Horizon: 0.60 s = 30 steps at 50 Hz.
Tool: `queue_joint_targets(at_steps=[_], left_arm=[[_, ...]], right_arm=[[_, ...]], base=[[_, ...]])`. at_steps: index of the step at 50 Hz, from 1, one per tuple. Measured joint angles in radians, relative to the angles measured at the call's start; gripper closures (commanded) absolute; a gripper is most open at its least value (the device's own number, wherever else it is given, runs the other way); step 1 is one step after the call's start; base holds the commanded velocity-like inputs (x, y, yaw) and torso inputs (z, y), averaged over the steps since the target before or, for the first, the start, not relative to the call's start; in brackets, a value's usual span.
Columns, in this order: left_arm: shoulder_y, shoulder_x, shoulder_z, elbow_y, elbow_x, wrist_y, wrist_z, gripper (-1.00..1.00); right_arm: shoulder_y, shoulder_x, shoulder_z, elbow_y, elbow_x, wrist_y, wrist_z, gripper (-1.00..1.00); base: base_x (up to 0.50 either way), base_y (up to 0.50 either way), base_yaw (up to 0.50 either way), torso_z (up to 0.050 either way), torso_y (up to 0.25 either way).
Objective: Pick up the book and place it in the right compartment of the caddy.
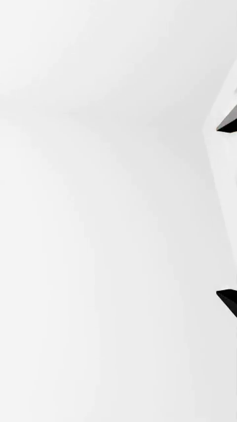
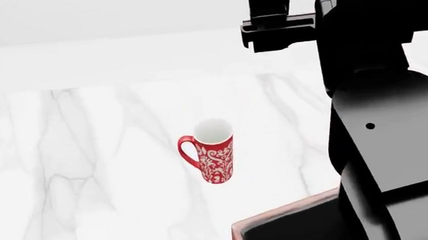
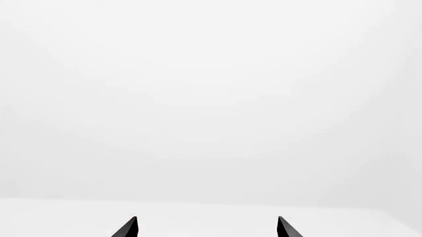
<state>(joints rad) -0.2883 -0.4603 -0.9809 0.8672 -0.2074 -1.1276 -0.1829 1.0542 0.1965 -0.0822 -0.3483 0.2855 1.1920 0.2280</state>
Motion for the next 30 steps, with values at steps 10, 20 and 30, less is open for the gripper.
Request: queue_joint_targets(at_steps=[10,20,30], left_arm=[[0.011,0.007,0.000,-0.005,0.004,0.014,-0.001,-1.00],[0.017,0.010,0.001,-0.009,0.006,0.022,-0.002,-1.00],[0.018,0.010,0.003,-0.011,0.006,0.024,-0.005,-1.00]], right_arm=[[0.019,-0.003,-0.005,0.004,0.028,0.025,-0.023,-1.00],[0.033,-0.007,0.004,-0.037,0.221,0.171,-0.190,-1.00],[0.054,0.013,-0.015,-0.083,0.661,0.299,-0.197,-1.00]], base=[[0.00,0.00,0.00,0.000,0.000],[0.00,0.00,0.00,0.000,0.000],[0.00,0.00,0.00,0.000,0.000]])
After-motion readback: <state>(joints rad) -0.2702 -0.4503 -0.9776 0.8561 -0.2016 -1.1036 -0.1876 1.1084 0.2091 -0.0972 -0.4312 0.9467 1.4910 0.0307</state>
